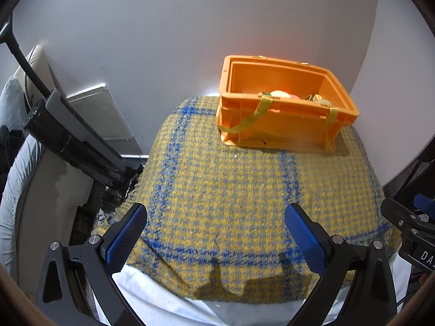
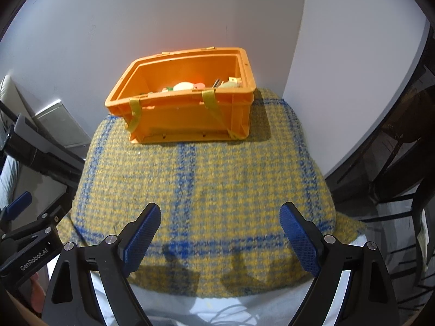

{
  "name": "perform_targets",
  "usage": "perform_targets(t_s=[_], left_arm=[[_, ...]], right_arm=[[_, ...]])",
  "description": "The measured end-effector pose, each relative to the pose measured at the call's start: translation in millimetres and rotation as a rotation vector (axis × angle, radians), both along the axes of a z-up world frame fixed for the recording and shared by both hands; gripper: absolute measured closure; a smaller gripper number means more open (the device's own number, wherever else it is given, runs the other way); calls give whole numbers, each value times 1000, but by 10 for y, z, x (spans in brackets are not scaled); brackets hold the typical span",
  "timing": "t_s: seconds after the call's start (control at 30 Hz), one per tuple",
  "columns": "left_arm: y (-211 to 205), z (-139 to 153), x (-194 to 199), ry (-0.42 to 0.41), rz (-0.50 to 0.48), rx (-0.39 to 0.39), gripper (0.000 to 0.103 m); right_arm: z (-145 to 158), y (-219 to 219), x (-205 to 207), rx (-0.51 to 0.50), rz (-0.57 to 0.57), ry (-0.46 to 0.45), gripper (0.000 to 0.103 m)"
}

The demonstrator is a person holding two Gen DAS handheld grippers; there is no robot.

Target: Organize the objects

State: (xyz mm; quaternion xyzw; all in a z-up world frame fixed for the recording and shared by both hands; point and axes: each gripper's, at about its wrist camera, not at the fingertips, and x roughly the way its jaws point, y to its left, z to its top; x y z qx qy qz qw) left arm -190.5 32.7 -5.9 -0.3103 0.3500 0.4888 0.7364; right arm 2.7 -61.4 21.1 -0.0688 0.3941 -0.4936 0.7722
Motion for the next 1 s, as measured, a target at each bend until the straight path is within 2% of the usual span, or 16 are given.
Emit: perform_targets(t_s=[0.43,0.8,1.0], left_arm=[[-139,-86,-46,13,-40,-41,0],[-197,0,-61,14,-71,-58,0],[-238,64,-33,20,-90,-42,0]], right_arm=[[-132,40,-138,26,-25,11,14],[-46,131,-218,15,-20,6,14],[1,159,-252,15,-17,-5,14]])
